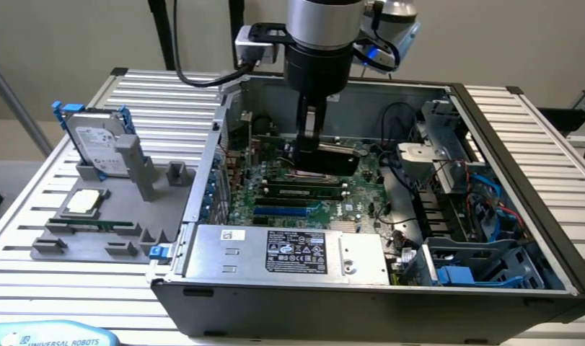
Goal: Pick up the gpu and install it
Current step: 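Insert the gpu into the slot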
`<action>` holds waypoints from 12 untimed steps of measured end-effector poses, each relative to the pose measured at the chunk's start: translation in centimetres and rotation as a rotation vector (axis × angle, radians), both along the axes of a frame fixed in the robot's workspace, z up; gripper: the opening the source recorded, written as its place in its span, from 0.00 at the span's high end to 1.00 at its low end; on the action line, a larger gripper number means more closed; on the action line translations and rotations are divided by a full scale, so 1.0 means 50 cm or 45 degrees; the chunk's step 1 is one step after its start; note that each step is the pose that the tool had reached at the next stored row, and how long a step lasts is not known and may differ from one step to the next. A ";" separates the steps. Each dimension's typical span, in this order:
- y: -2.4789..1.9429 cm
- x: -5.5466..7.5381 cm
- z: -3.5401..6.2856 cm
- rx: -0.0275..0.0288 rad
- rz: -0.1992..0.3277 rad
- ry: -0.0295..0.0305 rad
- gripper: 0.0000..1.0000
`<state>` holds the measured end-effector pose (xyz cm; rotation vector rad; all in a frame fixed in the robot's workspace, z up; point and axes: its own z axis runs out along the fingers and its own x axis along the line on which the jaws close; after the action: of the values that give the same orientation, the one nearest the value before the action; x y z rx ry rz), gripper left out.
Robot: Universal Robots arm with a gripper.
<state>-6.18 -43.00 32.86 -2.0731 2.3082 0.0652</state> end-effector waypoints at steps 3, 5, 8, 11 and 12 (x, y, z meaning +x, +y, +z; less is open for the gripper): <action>-0.0040 0.000 -0.010 0.0034 0.034 0.0061 0.73; -0.0079 0.000 -0.017 0.0061 0.052 0.0114 0.73; -0.0154 0.000 -0.028 0.0095 0.069 0.0199 0.73; -0.0241 -0.001 -0.039 0.0123 0.079 0.0260 0.73; -0.0281 -0.001 -0.042 0.0135 0.082 0.0278 0.73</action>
<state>-6.24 -44.41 30.76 -2.1524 2.2477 0.1023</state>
